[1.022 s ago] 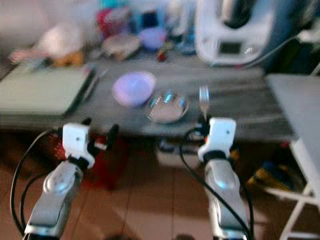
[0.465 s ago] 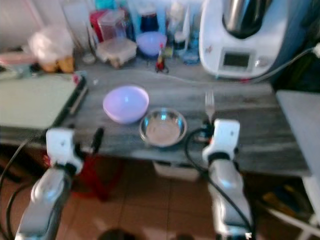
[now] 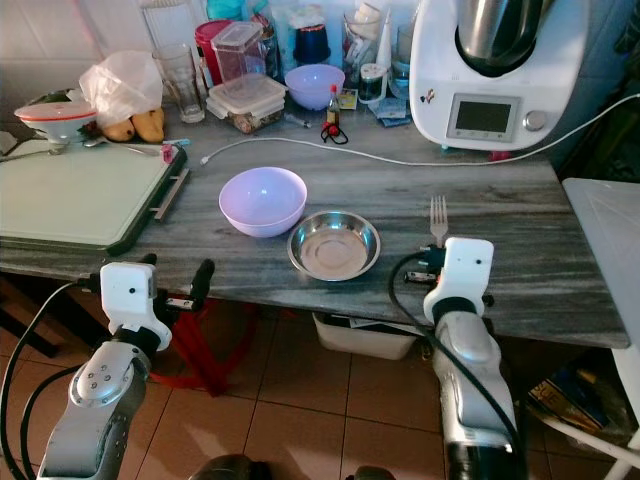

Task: Setting the table

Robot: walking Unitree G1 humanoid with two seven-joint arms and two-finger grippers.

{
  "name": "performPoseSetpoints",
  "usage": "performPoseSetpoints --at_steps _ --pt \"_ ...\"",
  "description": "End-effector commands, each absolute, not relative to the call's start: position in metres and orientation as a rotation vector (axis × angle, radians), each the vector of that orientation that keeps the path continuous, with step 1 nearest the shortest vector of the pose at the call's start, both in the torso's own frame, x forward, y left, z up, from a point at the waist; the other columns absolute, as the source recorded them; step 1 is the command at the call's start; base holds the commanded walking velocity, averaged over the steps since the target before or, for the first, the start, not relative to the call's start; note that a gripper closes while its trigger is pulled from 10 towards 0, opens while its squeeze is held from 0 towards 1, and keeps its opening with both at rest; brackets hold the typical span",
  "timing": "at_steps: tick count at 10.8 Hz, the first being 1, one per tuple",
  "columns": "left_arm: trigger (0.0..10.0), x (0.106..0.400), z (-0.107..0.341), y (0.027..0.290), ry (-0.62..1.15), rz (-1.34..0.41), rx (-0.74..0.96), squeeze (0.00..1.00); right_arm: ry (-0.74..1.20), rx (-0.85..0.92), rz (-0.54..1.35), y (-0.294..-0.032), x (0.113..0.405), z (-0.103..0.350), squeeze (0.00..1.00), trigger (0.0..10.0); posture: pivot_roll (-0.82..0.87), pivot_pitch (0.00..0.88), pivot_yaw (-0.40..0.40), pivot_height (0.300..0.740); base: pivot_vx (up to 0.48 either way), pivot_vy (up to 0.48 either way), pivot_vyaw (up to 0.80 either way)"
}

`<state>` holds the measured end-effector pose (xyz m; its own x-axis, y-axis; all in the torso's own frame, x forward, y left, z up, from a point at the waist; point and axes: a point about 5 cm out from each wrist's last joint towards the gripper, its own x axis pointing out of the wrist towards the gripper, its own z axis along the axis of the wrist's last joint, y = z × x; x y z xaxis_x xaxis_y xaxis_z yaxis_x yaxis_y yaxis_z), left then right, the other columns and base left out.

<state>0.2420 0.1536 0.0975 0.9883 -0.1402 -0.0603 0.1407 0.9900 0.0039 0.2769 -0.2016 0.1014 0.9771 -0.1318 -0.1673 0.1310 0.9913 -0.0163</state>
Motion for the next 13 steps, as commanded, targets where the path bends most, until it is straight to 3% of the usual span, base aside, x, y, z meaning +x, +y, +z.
performPoseSetpoints --at_steps 1,5,13 --pt "10.0 0.243 0.103 0.152 0.044 -0.163 0.012 0.0 0.185 0.01 -0.127 -0.198 0.282 0.1 0.0 10.0 0.0 0.063 0.065 0.74 0.0 0.0 0.0" --pt "10.0 0.243 0.105 0.152 0.046 -0.166 0.009 0.0 0.239 0.108 -0.11 -0.187 0.291 0.091 0.0 10.0 0.01 0.068 0.067 0.74 0.0 0.0 0.0" --pt "10.0 0.242 0.104 0.149 0.06 -0.183 0.008 0.0 0.238 0.134 -0.082 -0.179 0.308 0.091 0.0 10.0 0.02 0.084 0.072 0.74 0.0 0.0 0.0"
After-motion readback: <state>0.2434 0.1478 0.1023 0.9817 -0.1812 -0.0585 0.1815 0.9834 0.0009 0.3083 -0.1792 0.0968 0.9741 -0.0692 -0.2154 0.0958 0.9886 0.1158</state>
